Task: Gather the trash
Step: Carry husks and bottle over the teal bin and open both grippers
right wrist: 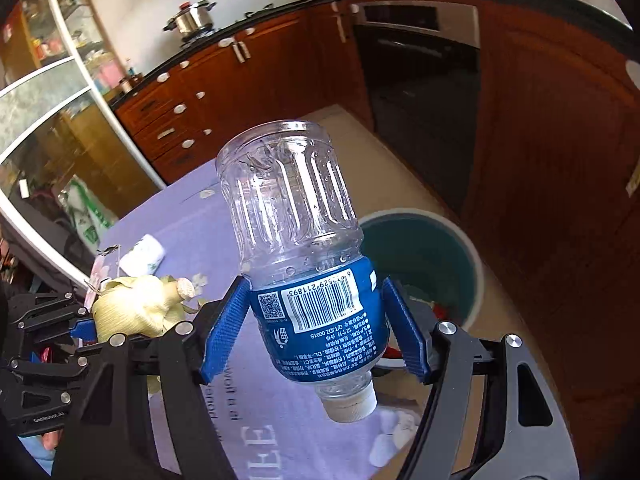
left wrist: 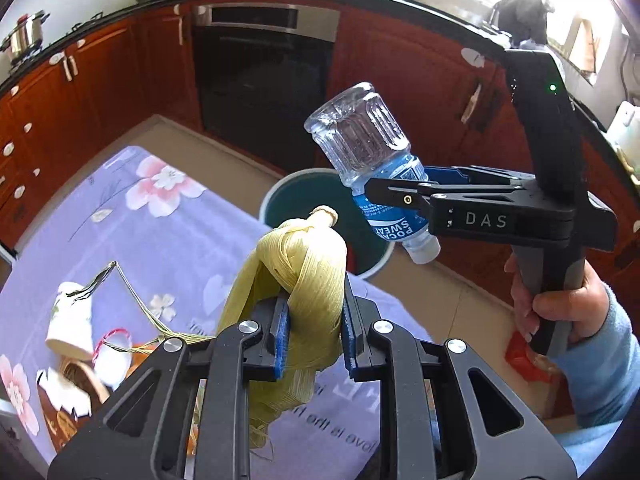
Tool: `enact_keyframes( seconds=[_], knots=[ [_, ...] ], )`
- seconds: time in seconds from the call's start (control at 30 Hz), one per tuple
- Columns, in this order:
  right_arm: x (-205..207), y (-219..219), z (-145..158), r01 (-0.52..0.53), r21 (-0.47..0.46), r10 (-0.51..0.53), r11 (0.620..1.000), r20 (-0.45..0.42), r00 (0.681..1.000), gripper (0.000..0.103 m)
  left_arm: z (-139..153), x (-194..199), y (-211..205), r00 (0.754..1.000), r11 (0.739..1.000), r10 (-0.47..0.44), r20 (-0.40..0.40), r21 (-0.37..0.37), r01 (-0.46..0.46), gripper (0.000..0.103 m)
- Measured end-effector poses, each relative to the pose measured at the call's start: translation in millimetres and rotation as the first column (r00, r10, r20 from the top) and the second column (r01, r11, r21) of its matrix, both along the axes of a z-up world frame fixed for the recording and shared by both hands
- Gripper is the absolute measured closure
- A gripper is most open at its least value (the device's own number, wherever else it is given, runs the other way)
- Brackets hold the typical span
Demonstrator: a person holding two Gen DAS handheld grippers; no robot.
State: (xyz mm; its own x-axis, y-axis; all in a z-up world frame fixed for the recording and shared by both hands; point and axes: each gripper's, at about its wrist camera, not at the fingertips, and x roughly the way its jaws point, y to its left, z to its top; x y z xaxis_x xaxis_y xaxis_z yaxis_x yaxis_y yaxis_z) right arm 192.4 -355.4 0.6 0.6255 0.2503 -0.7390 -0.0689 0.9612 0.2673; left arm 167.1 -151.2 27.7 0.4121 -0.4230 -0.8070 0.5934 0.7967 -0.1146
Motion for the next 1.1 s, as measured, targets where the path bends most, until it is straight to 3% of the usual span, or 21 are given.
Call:
enact_keyframes(
  seconds=[0.23, 0.53, 0.67, 0.8, 0.9, 1.1],
  knots=[
    [32.8, -55.3, -48.8, 0.09, -0.009, -0.09, 0.996, -0.143, 0.986, 0.037, -42.8, 58.2, -78.1, 0.992, 0.998, -0.049, -0.114, 0.034, 0.053, 0.081],
    [80.3, -72.3, -112.1, 0.115, 0.007, -0.107, 0.993, -0.322, 0.941, 0.037, -108.3, 126.1, -124.3, 0.969, 0.994, -0.006, -0.248, 0.107, 0.034, 0.08],
    [95.0, -70.5, -129.8, 0.116, 0.006, -0.106, 0.993, -0.367, 0.924, 0.037, -122.0, 140.2, -133.1, 0.964, 0.992, 0.003, -0.265, 0.122, 0.03, 0.069],
    [102.1, -70.3, -142.8, 0.123, 0.014, -0.108, 0.992, -0.395, 0.912, 0.037, -121.4, 143.8, -133.7, 0.97, 0.993, 0.007, -0.243, 0.113, 0.022, 0.039],
    [101.9, -78.8, -146.4, 0.144, 0.041, -0.116, 0.989, -0.402, 0.908, 0.024, -117.6, 144.0, -133.3, 0.972, 0.994, 0.016, -0.235, 0.105, 0.009, 0.036],
    [96.0, -79.5, -135.4, 0.176, 0.018, -0.156, 0.984, -0.38, 0.912, 0.014, -107.4, 134.1, -118.6, 0.969, 0.996, 0.042, -0.241, 0.085, -0.022, 0.029]
  ],
)
